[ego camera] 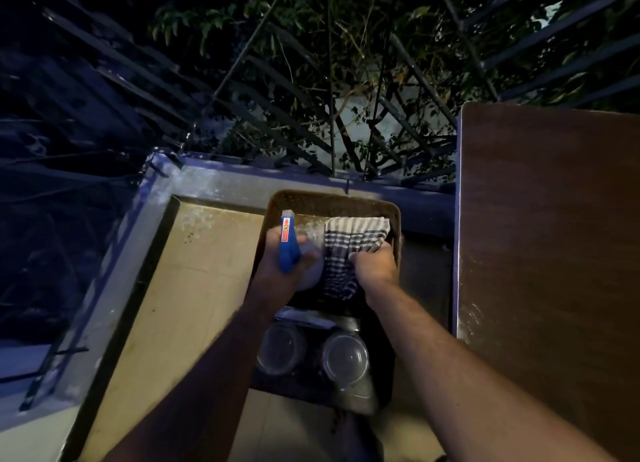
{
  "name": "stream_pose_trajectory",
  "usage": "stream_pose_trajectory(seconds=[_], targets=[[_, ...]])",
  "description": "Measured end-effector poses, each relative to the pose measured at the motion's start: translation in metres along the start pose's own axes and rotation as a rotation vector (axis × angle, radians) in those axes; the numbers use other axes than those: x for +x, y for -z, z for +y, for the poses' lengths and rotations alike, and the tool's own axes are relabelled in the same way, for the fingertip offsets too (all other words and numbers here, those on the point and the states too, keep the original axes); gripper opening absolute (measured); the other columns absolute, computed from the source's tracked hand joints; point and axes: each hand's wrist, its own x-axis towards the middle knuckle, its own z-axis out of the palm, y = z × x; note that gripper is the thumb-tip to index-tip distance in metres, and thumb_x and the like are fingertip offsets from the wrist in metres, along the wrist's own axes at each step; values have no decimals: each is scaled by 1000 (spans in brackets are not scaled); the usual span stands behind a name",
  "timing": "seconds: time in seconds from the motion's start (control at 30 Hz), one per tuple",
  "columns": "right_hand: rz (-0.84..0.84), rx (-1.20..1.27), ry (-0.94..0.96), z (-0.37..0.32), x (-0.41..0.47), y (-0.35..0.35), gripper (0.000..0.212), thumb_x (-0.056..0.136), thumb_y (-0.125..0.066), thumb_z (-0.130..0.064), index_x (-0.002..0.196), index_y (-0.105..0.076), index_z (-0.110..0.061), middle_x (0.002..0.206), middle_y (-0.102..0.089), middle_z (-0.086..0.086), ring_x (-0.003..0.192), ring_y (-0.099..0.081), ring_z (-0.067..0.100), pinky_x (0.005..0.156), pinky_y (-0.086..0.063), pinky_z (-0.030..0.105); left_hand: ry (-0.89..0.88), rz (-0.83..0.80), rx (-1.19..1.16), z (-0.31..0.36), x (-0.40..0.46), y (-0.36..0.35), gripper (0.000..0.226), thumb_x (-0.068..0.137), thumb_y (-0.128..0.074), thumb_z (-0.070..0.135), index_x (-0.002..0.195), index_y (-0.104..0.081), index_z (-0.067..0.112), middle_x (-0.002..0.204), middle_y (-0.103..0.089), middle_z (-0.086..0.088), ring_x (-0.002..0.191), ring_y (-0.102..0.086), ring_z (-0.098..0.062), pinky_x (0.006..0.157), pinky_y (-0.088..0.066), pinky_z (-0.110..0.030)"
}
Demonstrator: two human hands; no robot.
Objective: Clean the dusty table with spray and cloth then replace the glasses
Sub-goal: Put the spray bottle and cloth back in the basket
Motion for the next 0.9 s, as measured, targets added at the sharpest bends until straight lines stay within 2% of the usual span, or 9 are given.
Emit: stream_pose_trajectory(seconds=[0.17,0.3,0.37,0.43,0.5,0.63,0.73,0.8,0.9], targets=[[85,-108,275,0,-25,20,69,85,-55,-3,149,-39,-23,138,-58,5,125,-56,27,110,-43,35,8,-31,33,-1,-8,5,56,80,-84,12,122,-48,15,100,-59,12,84,-60,15,72,-48,-4],[189,-18,506,24,-54,33,52,85,-58,-9,133,-51,-26,132,-55,-1,123,-54,22,107,-44,46,-19,-24,82,1,-28,10,68,72,-72,18,133,-45,5,109,-58,3,86,-58,1,72,-44,-2],[274,-46,604,37,-73,41,44,85,-60,-6,125,-56,-23,123,-53,-2,119,-51,22,105,-43,44,-75,-10,146,-1,-40,11,68,78,-71,15,139,-42,11,122,-56,3,96,-59,-5,79,-43,-2],[334,-60,643,50,-89,44,37,85,-63,-8,119,-59,-22,115,-49,-6,114,-49,22,102,-41,41,-112,8,163,-1,-52,12,66,83,-70,6,139,-39,25,126,-57,8,110,-60,-9,88,-49,-15],[361,-13,593,66,-101,45,30,87,-64,-11,114,-60,-24,110,-46,-8,110,-48,22,99,-41,42,-125,50,153,-1,-64,13,68,85,-69,-4,136,-38,29,123,-56,19,109,-62,-1,91,-51,-19],[346,-2,539,98,-111,47,28,88,-64,-16,105,-55,-36,106,-47,-9,108,-48,22,98,-42,43,-125,67,135,-5,-91,13,61,87,-70,-9,131,-40,19,118,-50,27,101,-55,26,81,-43,1],[304,-83,556,114,-105,49,14,89,-62,-18,101,-64,-24,107,-57,0,108,-50,24,98,-41,39,-114,82,130,-13,-107,16,54,89,-72,1,131,-44,20,115,-52,27,100,-53,29,80,-42,3],[269,-135,557,117,-100,46,15,89,-60,-22,101,-68,-17,110,-61,7,109,-51,27,97,-40,36,-104,92,138,-15,-117,19,51,88,-73,2,130,-48,19,116,-58,18,101,-53,29,85,-48,-6],[208,-121,503,119,-98,44,18,89,-67,-22,106,-67,-16,116,-59,7,113,-54,28,100,-43,40,-106,79,177,-17,-132,23,56,79,-81,-2,117,-56,31,112,-60,39,101,-51,29,89,-49,-10]])
